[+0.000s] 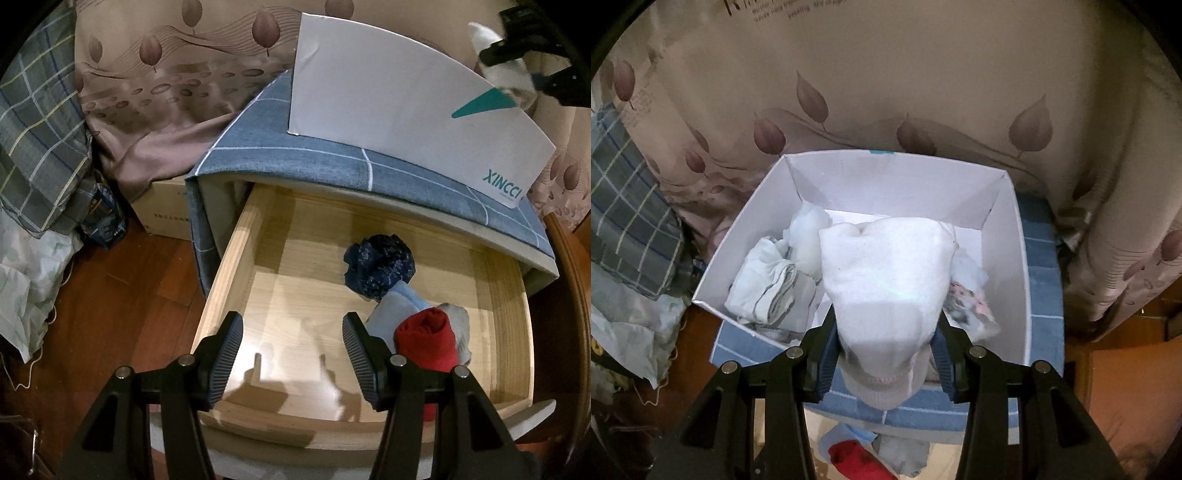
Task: Take underwear out of drawer
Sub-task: 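Carry the white sock with the right tool up over the white box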
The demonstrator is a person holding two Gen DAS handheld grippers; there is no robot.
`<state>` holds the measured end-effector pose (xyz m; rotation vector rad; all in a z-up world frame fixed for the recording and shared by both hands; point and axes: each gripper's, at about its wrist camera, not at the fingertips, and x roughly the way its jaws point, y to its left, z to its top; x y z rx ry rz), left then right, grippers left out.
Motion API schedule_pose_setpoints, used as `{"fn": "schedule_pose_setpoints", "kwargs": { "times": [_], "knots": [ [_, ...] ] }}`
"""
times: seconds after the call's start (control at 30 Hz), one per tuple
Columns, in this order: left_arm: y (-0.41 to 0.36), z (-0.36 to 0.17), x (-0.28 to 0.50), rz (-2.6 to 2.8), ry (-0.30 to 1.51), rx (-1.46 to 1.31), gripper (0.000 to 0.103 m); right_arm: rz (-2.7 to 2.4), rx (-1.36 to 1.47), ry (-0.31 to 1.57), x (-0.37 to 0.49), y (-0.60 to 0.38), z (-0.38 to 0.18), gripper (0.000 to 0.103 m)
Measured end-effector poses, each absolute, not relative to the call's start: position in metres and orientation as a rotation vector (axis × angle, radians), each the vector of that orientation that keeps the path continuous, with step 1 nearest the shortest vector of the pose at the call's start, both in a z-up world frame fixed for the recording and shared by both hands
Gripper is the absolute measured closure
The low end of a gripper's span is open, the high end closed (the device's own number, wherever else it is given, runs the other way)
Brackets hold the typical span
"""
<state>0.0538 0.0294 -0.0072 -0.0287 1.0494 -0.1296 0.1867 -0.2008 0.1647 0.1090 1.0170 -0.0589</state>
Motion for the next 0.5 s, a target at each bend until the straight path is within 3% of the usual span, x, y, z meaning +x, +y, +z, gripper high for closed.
{"fn": "schedule_pose_setpoints", "kwargs": {
  "times": [0.5],
  "knots": [
    [0.030,-0.008,0.054,-0.135,1.051,-0.028,0.045,-0.072,0.103,1.079,0.209,-0.196,0.130,0.056]
  ]
}}
